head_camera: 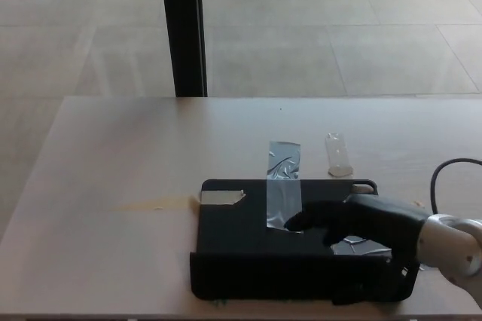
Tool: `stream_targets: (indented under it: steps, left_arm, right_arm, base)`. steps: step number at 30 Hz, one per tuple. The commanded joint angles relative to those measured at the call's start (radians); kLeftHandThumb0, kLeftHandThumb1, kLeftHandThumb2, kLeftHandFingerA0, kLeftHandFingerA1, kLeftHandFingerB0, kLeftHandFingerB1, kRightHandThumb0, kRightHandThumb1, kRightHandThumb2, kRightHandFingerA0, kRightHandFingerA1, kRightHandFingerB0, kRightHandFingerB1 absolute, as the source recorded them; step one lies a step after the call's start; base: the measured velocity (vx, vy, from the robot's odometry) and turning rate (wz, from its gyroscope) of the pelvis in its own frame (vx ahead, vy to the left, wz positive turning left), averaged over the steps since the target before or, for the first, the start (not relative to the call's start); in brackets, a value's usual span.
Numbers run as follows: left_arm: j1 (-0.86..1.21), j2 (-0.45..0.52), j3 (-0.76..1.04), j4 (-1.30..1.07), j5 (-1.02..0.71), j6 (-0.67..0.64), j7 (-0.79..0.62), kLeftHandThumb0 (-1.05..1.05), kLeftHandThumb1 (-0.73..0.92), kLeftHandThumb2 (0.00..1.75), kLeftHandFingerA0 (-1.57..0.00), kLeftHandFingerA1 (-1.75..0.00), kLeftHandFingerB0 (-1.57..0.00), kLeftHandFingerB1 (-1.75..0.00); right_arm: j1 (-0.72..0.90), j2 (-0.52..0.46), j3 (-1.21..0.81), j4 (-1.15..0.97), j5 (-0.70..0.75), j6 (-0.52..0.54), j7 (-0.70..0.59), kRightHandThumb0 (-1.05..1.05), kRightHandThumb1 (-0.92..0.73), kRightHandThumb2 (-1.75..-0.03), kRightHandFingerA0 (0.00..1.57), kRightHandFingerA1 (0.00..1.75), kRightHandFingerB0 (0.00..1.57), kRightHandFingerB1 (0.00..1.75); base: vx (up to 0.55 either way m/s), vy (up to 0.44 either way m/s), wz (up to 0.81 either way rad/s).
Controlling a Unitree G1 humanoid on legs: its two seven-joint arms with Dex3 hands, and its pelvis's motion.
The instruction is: The robot uses its right hand to open a folded tablet cover kept in the middle of the desk
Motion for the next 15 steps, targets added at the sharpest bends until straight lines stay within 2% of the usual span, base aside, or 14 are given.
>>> stream_targets:
  steps: [1,2,3,4,5,6,7,8,9,10,11,15]
  left_arm:
    - [-0.009,0.035,-0.007,0.005,-0.019,0.032,0.003,-0.2,0.33,0.56,-1.05,-0.88,-0.77,-0.73]
    - [-0.011,0.038,-0.005,0.005,-0.024,0.042,0.004,-0.19,0.33,0.56,-1.04,-0.87,-0.75,-0.72]
    - [-0.012,0.039,-0.006,0.005,-0.023,0.045,0.01,-0.2,0.33,0.55,-1.03,-0.87,-0.76,-0.72]
    - [-0.011,0.038,-0.001,0.003,-0.03,0.043,0.008,-0.19,0.32,0.56,-1.02,-0.87,-0.76,-0.73]
    - [-0.011,0.039,0.001,0.001,-0.032,0.045,0.009,-0.19,0.32,0.57,-1.06,-0.89,-0.77,-0.73]
    - [-0.011,0.038,0.001,0.0,-0.033,0.045,0.009,-0.19,0.32,0.57,-1.06,-0.89,-0.77,-0.73]
    - [-0.007,0.039,-0.002,0.005,-0.03,0.036,-0.004,-0.19,0.32,0.56,-1.04,-0.87,-0.78,-0.74]
    - [-0.01,0.039,-0.005,0.006,-0.027,0.041,0.0,-0.2,0.32,0.56,-1.01,-0.86,-0.76,-0.73]
    - [-0.012,0.039,-0.002,0.004,-0.032,0.042,-0.004,-0.18,0.32,0.56,-1.03,-0.87,-0.76,-0.73]
    - [-0.013,0.038,0.0,0.004,-0.034,0.038,-0.004,-0.16,0.33,0.56,-1.03,-0.87,-0.76,-0.72]
    - [-0.012,0.04,-0.005,0.004,-0.028,0.034,-0.004,-0.18,0.33,0.56,-1.05,-0.87,-0.76,-0.72]
    - [-0.02,0.046,0.012,0.004,-0.046,0.044,-0.012,-0.15,0.32,0.57,-1.01,-0.89,-0.74,-0.72]
  right_arm:
    - [-0.048,-0.018,0.057,0.051,-0.156,0.006,0.105,-0.66,-0.44,-0.55,0.28,0.72,0.22,0.37]
    - [-0.053,-0.024,0.074,0.056,-0.187,0.003,0.106,-0.69,-0.47,-0.54,0.38,0.98,0.21,0.38]
    - [-0.065,-0.026,0.094,0.062,-0.222,0.004,0.112,-0.78,-0.41,-0.8,0.32,0.76,0.15,0.45]
    - [-0.062,-0.022,0.103,0.061,-0.244,0.02,0.103,-0.7,-0.38,-0.79,0.22,0.64,0.14,0.46]
    - [-0.065,-0.023,0.123,0.063,-0.287,0.01,0.086,-0.71,-0.48,-0.55,0.34,0.79,0.19,0.36]
    - [-0.067,-0.023,0.123,0.065,-0.288,0.009,0.087,-0.71,-0.48,-0.55,0.34,0.79,0.19,0.36]
    - [-0.063,-0.013,0.163,0.047,-0.362,0.047,0.072,-0.76,-0.47,-0.55,0.39,0.74,0.2,0.36]
    - [-0.062,-0.008,0.186,0.032,-0.41,0.08,0.072,-0.79,-0.48,-0.55,0.4,0.68,0.19,0.35]
    - [-0.069,0.006,0.216,0.011,-0.449,0.115,0.106,-0.75,-0.38,-0.81,0.25,0.62,0.08,0.43]
    - [-0.073,0.014,0.24,-0.013,-0.481,0.14,0.137,-0.76,-0.39,-0.79,0.16,0.58,0.08,0.43]
    - [-0.064,0.02,0.277,-0.069,-0.581,0.182,0.152,-0.81,-0.41,-0.85,0.21,0.6,0.08,0.44]
    - [-0.006,0.062,0.315,-0.18,-0.706,0.275,0.165,-0.79,-0.39,-0.8,0.22,0.62,0.13,0.45]
  base:
    - [0.0,0.0,0.0]
    - [0.0,0.0,0.0]
    - [0.0,0.0,0.0]
    - [0.0,0.0,0.0]
    - [0.0,0.0,0.0]
    - [0.0,0.0,0.0]
    - [0.0,0.0,0.0]
    - [0.0,0.0,0.0]
    - [0.0,0.0,0.0]
    - [0.0,0.0,0.0]
    - [0.0,0.0,0.0]
    - [0.0,0.0,0.0]
